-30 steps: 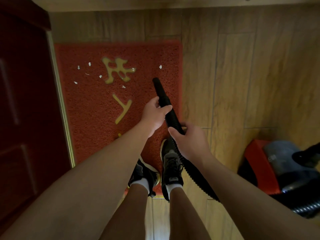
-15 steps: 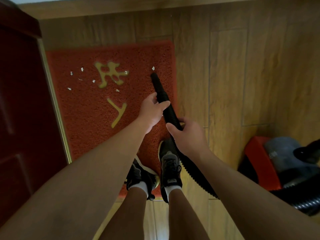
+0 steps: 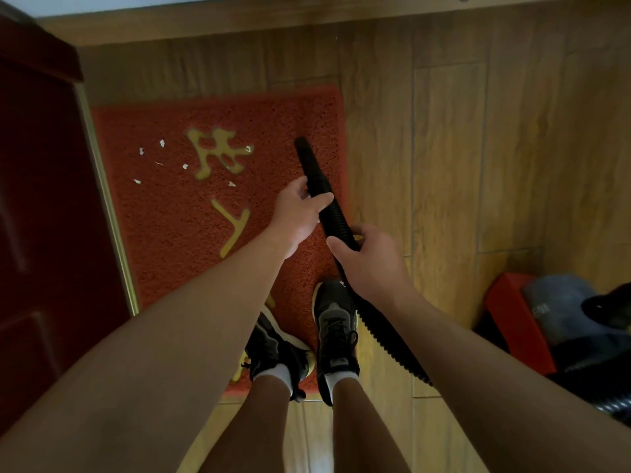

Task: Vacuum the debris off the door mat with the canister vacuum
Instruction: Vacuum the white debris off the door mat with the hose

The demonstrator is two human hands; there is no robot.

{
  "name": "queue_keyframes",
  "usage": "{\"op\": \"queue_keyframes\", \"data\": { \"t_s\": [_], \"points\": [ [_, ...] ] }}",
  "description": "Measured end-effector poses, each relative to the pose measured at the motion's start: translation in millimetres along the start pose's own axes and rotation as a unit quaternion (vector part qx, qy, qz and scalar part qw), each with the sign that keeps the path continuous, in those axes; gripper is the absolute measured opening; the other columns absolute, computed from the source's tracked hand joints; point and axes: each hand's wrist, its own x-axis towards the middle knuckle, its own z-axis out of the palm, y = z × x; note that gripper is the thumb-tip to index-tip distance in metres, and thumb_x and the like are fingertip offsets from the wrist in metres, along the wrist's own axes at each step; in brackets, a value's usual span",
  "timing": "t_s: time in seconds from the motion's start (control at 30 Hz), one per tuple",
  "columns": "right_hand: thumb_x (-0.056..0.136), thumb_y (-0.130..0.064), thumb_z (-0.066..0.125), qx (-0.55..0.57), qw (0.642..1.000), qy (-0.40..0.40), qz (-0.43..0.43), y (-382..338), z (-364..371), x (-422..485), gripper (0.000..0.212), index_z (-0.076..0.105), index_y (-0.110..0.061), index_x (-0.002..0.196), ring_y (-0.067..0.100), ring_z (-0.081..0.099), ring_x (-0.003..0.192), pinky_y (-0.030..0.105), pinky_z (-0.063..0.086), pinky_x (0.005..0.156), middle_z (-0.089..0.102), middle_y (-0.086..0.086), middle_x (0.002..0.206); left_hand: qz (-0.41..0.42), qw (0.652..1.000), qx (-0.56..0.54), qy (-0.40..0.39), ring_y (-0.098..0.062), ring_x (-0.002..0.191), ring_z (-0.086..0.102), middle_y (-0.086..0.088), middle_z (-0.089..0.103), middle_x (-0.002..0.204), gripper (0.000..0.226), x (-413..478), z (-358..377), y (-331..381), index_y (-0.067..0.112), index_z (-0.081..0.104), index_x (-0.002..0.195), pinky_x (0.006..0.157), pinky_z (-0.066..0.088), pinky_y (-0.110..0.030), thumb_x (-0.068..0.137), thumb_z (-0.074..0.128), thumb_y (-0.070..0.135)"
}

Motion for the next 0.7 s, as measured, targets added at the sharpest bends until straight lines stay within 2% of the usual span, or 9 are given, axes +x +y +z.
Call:
{"op": "queue_keyframes", "data": {
  "t_s": [0.17,0.33,0.47,0.63,0.7],
  "points": [
    [0.095,-0.045,0.063,-0.014,1.0,-0.005,-0.006,-5,2,2,0.025,0.062,-0.026,0.111,0.016,0.068,0.068,0.041,0.058,0.063,0.07,-0.005,0.083,0.0,1.0,0.004,0.005,-0.022,0.113,0.067,-0.005,0.07,0.121,0.026,1,-8,1,0.019,0.065,0.121,0.102,0.055,-0.05,0.098,0.065,0.009],
    [0.095,-0.046,0.063,-0.041,0.999,-0.018,-0.016,-10,9,3,0.032,0.064,-0.025,0.119,0.014,0.067,0.066,0.037,0.056,0.059,0.069,-0.006,0.082,0.001,1.0,-0.005,0.016,-0.021,0.11,0.068,-0.004,0.07,0.117,0.022,-4,-19,1,0.03,0.064,0.101,0.101,0.055,-0.047,0.099,0.064,0.008],
    [0.095,-0.047,0.063,-0.045,0.998,-0.036,-0.021,-13,20,4,0.031,0.064,-0.026,0.117,0.016,0.067,0.064,0.042,0.056,0.058,0.068,-0.005,0.08,-0.001,0.999,-0.017,0.028,-0.022,0.113,0.067,-0.003,0.07,0.119,0.021,-3,-33,-5,0.022,0.065,0.113,0.1,0.056,-0.047,0.098,0.066,0.009],
    [0.095,-0.046,0.064,-0.04,0.998,-0.047,-0.025,-13,35,4,0.029,0.063,-0.026,0.116,0.013,0.063,0.058,0.027,0.043,0.045,0.067,-0.005,0.077,-0.014,0.998,-0.033,0.052,-0.025,0.113,0.066,0.003,0.068,0.11,0.021,-1,-47,-16,0.028,0.061,0.103,0.096,0.056,-0.043,0.097,0.067,0.009],
    [0.094,-0.046,0.064,-0.049,0.997,-0.047,-0.025,-16,40,4,0.031,0.064,-0.024,0.117,0.013,0.064,0.059,0.027,0.042,0.046,0.068,-0.005,0.077,-0.015,0.998,-0.042,0.054,-0.024,0.114,0.064,0.005,0.065,0.111,0.023,-1,-53,-18,0.025,0.059,0.112,0.095,0.055,-0.04,0.098,0.067,0.009]
  ]
}}
